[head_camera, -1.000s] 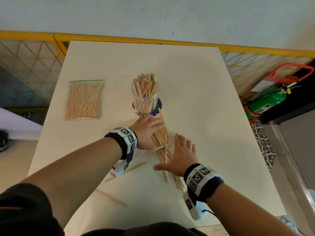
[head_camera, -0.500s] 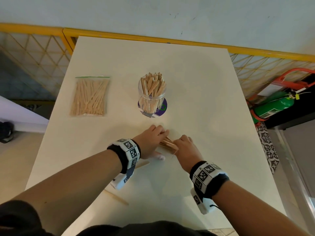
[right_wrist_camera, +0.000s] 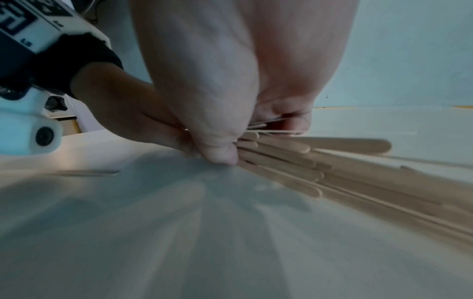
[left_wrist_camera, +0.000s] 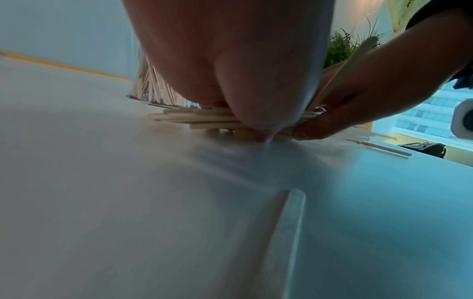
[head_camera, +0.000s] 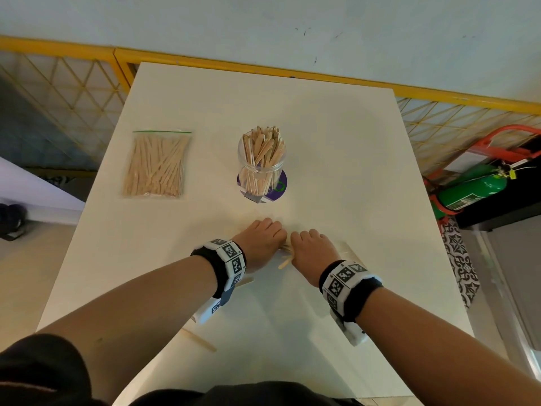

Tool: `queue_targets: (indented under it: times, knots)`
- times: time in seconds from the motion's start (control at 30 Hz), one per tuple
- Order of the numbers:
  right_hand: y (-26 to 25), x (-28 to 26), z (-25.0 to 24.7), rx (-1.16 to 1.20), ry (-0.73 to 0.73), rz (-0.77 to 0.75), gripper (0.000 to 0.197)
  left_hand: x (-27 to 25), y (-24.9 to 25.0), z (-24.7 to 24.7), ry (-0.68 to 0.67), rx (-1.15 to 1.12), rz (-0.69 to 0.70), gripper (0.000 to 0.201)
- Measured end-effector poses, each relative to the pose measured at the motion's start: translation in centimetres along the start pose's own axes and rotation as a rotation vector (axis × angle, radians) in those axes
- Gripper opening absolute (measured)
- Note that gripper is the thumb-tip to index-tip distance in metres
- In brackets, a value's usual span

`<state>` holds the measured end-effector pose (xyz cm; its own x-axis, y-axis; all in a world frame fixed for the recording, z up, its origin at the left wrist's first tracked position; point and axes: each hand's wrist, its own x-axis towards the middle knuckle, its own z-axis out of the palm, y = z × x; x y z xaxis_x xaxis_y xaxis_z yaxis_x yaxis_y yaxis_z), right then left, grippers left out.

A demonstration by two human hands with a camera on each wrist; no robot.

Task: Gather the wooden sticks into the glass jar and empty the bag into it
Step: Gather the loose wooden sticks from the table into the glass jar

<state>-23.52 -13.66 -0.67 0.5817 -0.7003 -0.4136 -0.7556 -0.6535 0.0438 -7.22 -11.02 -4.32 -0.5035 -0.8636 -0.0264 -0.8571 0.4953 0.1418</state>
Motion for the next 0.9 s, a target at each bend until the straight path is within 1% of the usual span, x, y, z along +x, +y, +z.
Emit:
queue_targets:
  times: [0.03, 0.07, 0.13, 0.17, 0.27, 0.33, 0.4, 0.47, 0.53, 0.57, 0.7, 0.77, 0.83, 0.9]
  knots:
    - [0.1, 0.2, -0.1, -0.004, 0.004, -0.010, 0.025, 0.2, 0.1, -0.2, -0.013, -0.005, -0.007, 0.014]
    - [0.2, 0.3, -0.3, -0.010, 0.007, -0.023, 0.027, 0.4, 0.1, -0.5, -0.033, -0.020, -0.021, 0.021]
    - [0.3, 0.5, -0.6, -0.042, -0.004, -0.052, 0.032, 0.7, 0.2, -1.4, -0.133, -0.070, -0.063, 0.035]
    - [0.3, 0.6, -0.8, -0.065, -0.007, -0.067, 0.032, 0.7, 0.1, -1.8, -0.204, -0.072, -0.086, 0.035]
    - [0.2, 1.0, -1.0, -0.110, -0.023, -0.100, 0.031, 0.7, -0.2, -3.0, -0.333, -0.104, -0.105, 0.018]
    - [0.0, 1.3, -0.9, -0.090, -0.023, -0.116, 0.033, 0.5, -0.3, -3.3, -0.379, -0.138, -0.108, 0.015]
    - [-0.1, 1.6, -1.0, -0.050, -0.019, -0.150, 0.036, 0.2, -0.6, -3.6, -0.388, -0.169, -0.125, 0.014]
    - [-0.1, 1.9, -1.5, 0.094, -0.072, -0.164, 0.035, -0.1, -0.9, -4.0, -0.368, -0.196, -0.136, 0.016]
    - [0.0, 2.0, -2.2, 0.316, -0.157, -0.134, 0.038, -0.2, -1.0, -4.4, -0.341, -0.204, -0.142, 0.019]
    - [0.0, 2.1, -2.5, 0.381, -0.171, -0.123, 0.039, -0.3, -1.0, -4.5, -0.324, -0.207, -0.145, 0.021]
    - [-0.3, 2.1, -3.0, 0.406, -0.101, -0.133, 0.034, -1.4, -1.1, -5.1, -0.212, -0.187, -0.177, 0.025]
    - [-0.2, 1.7, -3.2, 0.403, -0.055, -0.139, 0.031, -2.6, -1.2, -5.5, -0.107, -0.192, -0.191, 0.037]
    - [0.2, 1.2, -3.5, 0.427, -0.017, -0.122, 0.025, -4.3, -1.2, -5.9, 0.049, -0.254, -0.252, 0.052]
    - [1.0, 0.6, -3.7, 0.481, 0.020, -0.085, 0.027, -6.5, -1.1, -6.3, 0.188, -0.315, -0.319, 0.060]
